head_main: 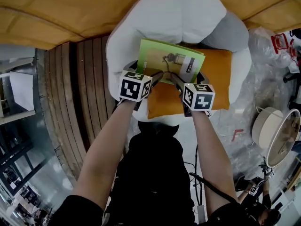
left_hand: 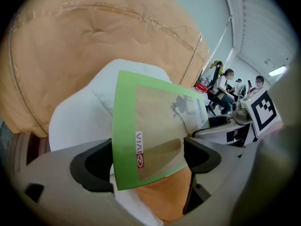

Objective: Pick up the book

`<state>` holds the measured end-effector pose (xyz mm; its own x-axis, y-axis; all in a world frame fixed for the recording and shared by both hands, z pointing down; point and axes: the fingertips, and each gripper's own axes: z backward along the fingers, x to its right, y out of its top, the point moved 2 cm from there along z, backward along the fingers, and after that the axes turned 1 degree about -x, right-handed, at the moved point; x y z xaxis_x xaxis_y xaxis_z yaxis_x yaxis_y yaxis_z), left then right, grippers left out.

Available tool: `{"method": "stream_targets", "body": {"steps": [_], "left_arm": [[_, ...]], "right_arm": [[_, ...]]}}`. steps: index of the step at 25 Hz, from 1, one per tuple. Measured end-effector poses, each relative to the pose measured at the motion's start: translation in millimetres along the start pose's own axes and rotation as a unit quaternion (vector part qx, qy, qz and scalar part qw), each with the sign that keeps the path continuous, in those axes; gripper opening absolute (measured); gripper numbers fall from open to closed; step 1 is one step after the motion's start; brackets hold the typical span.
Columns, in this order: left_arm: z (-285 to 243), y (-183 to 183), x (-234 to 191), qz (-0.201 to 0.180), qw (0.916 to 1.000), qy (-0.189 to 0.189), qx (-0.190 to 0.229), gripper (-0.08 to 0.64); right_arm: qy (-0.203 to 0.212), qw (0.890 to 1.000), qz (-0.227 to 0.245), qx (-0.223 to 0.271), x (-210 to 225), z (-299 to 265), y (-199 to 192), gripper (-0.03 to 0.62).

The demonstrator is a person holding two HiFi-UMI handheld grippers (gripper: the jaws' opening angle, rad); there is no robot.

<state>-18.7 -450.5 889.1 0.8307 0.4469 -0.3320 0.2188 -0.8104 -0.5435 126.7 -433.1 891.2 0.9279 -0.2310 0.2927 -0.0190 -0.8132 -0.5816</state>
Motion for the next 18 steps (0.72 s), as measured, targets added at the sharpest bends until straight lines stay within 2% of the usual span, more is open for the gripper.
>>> {"method": "stream_targets", "body": {"steps": [9,15,18], "left_arm": [[108.1,94.5,40.5,-0.014,0.9963,0.023,0.082,0.454],[189.0,160.4,78.2,-0.027,0.9891,0.031,0.142,0.454],[228.3,190.2,99.2,-0.046,0.9834,0.034,0.172,0.452]], "right_arm": [[-0.010,0.995,0.060,0.079,-39.8,109.1,109.0,0.449],[-0.016,0.987,0.098,0.128,-67.1,192.7,182.5,0.448],[-0.017,0.982,0.106,0.158,-78.4,234.8,213.4,0.449]]}}
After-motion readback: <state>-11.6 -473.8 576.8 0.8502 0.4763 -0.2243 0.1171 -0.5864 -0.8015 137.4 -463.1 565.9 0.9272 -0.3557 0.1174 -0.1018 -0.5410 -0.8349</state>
